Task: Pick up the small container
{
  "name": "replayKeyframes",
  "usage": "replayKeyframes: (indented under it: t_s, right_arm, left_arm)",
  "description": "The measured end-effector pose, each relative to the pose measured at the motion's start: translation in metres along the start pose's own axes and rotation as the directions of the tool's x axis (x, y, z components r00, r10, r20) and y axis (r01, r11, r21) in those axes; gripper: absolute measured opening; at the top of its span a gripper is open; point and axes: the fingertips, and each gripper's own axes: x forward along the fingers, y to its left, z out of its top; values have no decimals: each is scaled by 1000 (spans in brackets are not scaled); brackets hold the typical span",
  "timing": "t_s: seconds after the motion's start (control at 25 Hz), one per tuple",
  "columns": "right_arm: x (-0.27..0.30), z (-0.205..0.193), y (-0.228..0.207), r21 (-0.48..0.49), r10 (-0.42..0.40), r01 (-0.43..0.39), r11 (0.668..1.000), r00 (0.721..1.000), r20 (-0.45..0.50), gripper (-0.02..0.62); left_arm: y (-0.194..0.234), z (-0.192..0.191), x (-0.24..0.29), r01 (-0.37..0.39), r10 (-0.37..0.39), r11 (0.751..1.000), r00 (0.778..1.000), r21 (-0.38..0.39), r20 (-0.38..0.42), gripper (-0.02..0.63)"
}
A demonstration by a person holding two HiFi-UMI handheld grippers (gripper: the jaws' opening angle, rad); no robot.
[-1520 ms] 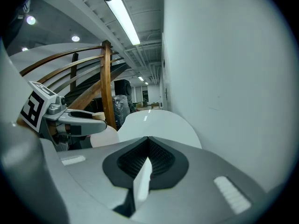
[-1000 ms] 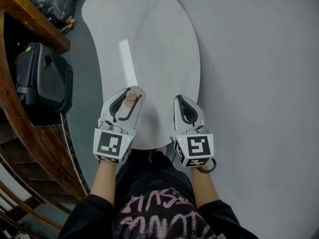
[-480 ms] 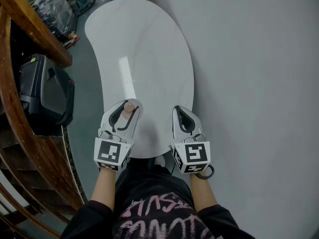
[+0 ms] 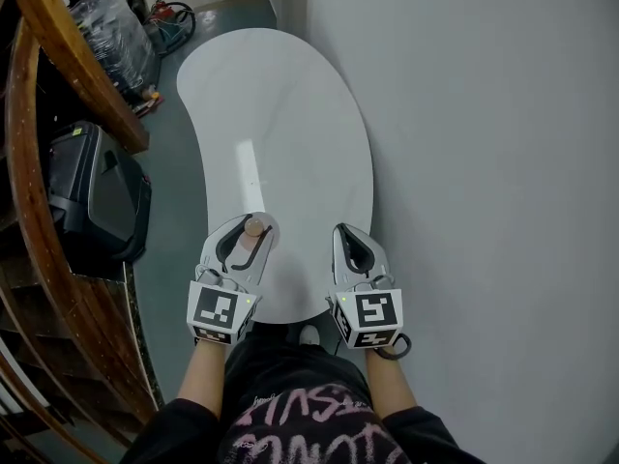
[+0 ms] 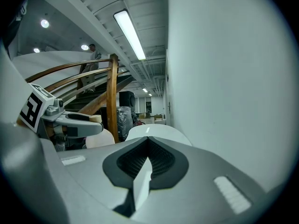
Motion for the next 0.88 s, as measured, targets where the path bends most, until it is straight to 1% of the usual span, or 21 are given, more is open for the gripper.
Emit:
replayKeyframes:
  t_s: [0.32, 0.48, 0.72, 0.88]
  right_arm:
    - [-10, 11, -4, -4, 3, -3, 1000, 1000, 31, 11]
    - [-15, 14, -6, -8, 7, -7, 1000, 999, 41, 11]
    - [-24, 19, -8, -12, 12, -11, 1000, 998, 58, 11]
    - [-29, 23, -8, -19, 16, -14, 1000, 998, 66, 11]
  left_arm:
    - [-5, 9, -12, -15, 14, 1000, 999, 18, 28, 141]
    - [-5, 17, -15, -35, 34, 999, 999, 20, 27, 141]
    - [-12, 25, -19, -38, 37, 999, 998, 19, 43, 141]
    - [-15, 28, -23, -37, 36, 999, 998, 34, 51, 141]
